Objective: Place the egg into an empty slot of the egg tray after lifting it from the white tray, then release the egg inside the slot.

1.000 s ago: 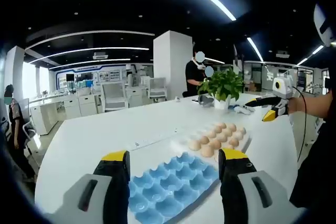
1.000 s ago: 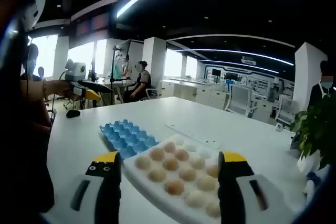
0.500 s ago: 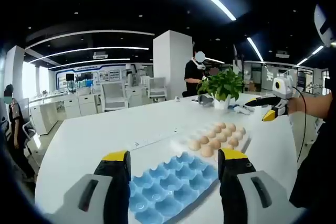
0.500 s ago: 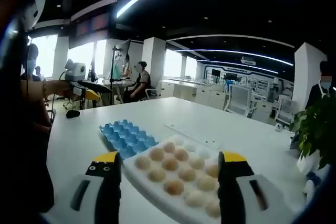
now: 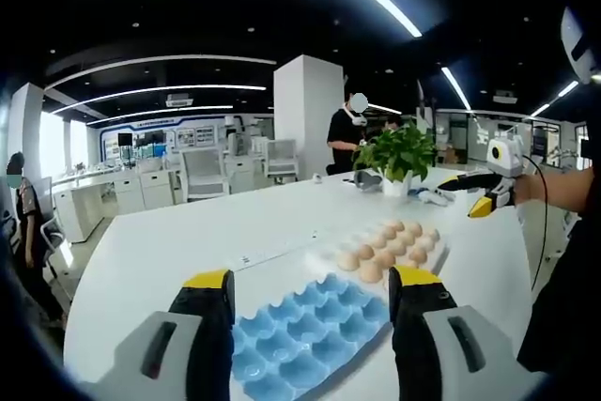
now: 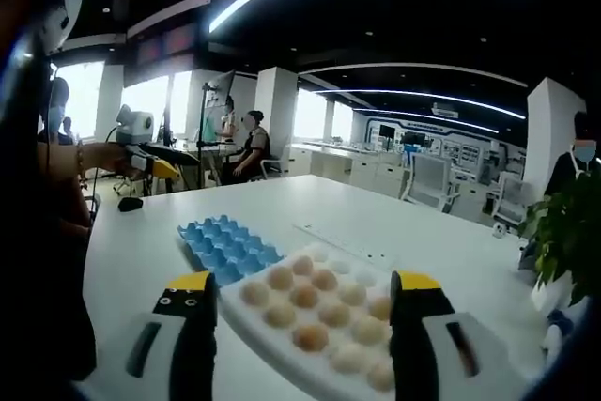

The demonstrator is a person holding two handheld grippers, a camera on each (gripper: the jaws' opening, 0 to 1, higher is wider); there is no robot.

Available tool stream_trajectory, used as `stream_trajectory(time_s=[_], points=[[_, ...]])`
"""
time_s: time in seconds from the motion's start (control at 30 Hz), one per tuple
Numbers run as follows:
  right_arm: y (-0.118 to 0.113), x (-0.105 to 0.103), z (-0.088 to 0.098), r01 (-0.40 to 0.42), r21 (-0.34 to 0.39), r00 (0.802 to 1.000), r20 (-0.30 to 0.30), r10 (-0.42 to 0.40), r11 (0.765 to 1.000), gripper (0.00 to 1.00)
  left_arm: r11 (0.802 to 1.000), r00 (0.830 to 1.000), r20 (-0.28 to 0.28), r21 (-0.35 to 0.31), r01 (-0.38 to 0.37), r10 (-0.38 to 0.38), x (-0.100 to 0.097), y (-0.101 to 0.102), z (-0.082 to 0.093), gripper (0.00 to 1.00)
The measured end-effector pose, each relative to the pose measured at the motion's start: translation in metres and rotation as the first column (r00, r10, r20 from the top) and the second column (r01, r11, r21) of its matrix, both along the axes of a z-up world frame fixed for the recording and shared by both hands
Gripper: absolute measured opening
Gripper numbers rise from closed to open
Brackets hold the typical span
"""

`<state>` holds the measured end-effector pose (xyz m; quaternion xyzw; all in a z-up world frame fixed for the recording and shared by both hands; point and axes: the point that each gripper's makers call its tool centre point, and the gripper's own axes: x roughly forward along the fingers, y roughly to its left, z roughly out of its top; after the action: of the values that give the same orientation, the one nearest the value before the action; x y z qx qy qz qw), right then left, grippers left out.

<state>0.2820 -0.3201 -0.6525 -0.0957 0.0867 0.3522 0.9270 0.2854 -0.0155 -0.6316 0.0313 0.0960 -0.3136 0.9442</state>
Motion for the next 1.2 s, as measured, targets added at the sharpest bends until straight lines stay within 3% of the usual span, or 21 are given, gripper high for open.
stream_trajectory(time_s=[1.2], points=[[0.0078, -0.0066, 0.0031, 0.003, -0.002, 1.000, -0.003, -0.003, 1.000, 0.78, 1.000, 1.000, -0.005, 0.005, -0.003, 0.003, -0.0003, 0.0010, -0.0025, 0.68]])
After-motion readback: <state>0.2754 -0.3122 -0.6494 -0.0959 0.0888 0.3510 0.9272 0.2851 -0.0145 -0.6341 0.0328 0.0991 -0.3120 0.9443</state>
